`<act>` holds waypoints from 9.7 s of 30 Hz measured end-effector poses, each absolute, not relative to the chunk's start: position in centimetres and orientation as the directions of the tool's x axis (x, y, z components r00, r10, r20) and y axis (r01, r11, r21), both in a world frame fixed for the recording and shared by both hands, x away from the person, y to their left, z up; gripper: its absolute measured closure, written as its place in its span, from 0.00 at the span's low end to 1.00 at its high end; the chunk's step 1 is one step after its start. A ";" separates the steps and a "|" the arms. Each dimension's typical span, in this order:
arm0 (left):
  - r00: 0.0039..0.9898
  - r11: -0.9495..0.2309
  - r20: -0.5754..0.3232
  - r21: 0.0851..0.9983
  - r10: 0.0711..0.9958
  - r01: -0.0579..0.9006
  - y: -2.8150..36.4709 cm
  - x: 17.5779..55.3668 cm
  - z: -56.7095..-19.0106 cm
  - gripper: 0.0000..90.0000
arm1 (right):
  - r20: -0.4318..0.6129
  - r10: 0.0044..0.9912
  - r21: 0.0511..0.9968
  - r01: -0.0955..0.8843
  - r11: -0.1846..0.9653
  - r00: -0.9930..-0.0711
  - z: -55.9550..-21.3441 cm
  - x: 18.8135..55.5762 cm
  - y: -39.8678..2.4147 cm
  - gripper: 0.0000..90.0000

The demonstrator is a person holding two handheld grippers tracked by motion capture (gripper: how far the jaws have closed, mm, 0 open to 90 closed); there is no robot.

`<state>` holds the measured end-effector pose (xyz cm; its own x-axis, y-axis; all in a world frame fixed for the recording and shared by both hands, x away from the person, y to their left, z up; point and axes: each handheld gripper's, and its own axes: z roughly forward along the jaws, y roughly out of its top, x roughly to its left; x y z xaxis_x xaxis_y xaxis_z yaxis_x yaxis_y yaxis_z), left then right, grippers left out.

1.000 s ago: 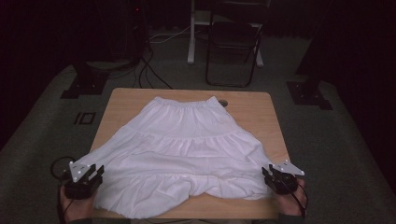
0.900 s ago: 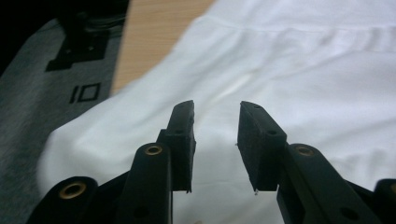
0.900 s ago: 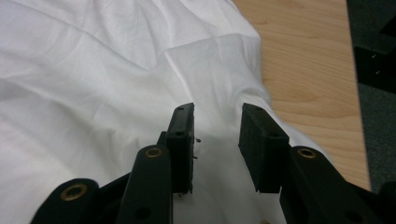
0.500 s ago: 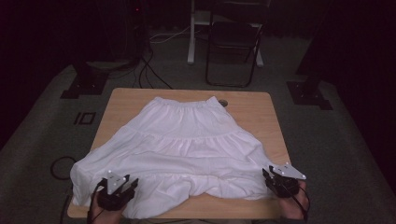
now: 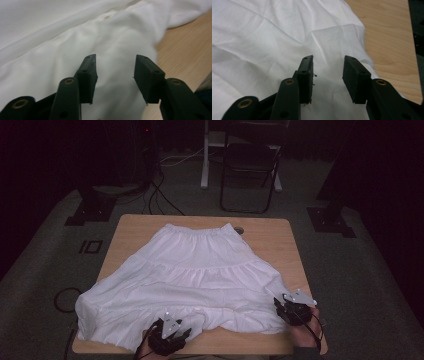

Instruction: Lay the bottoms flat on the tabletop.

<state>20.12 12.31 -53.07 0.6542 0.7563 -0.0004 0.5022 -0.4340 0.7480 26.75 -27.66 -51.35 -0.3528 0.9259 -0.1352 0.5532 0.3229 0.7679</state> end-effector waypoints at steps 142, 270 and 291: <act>0.488 -0.337 -0.011 0.711 0.873 0.618 24.2 19.9 -53.0 0.75 | -0.039 0.939 0.658 0.698 0.281 -0.342 -51.8 21.2 -31.3 0.68; 0.431 -0.274 -0.036 0.723 0.902 0.634 26.8 29.9 -51.0 0.56 | -0.070 0.935 0.704 0.647 0.293 -0.347 -51.1 28.5 -31.1 0.45; 0.414 -0.247 -0.031 0.761 0.910 0.600 27.7 29.3 -49.6 1.00 | -0.084 0.942 0.701 0.653 0.288 -0.326 -50.0 30.3 -30.9 0.95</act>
